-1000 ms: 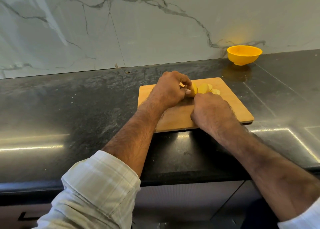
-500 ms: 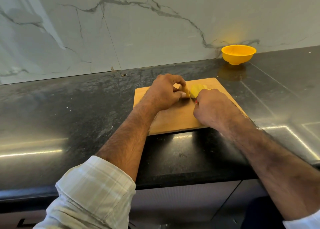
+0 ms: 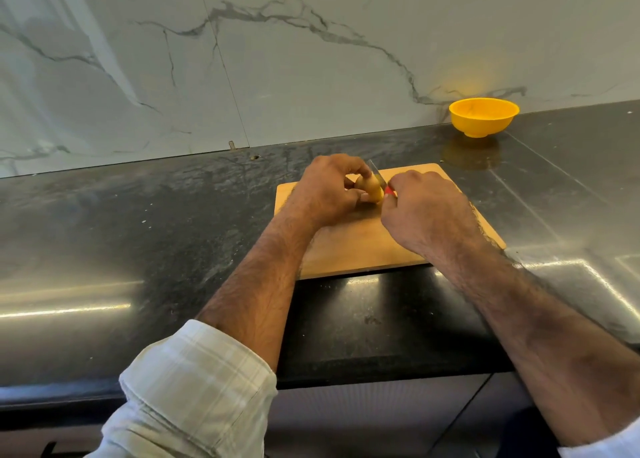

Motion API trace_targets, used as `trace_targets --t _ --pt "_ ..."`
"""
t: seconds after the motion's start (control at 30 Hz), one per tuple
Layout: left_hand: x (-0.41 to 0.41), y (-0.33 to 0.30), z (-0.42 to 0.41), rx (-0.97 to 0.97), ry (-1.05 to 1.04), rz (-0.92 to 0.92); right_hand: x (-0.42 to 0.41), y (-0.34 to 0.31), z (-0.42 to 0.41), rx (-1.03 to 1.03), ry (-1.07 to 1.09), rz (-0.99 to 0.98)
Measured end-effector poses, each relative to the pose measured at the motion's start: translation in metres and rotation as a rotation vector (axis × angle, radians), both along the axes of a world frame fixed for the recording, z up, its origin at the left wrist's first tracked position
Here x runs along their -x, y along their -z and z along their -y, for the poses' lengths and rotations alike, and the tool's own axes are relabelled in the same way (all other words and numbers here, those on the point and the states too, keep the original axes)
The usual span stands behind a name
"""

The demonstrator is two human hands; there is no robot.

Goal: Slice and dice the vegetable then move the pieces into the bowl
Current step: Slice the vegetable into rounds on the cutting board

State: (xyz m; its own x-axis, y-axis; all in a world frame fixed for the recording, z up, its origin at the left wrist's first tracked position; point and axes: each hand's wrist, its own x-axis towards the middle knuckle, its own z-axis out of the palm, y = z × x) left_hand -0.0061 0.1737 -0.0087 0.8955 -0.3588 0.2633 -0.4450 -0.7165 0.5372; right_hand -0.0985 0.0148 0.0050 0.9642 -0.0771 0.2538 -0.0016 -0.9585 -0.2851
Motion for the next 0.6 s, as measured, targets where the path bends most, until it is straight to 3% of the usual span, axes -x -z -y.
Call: trace_targets --t 0.6 --pt "-0.0034 0.0041 0.0005 0.044 -0.055 0.009 0.0022 0.0018 -0.0002 -0.024 -0.068 0.005"
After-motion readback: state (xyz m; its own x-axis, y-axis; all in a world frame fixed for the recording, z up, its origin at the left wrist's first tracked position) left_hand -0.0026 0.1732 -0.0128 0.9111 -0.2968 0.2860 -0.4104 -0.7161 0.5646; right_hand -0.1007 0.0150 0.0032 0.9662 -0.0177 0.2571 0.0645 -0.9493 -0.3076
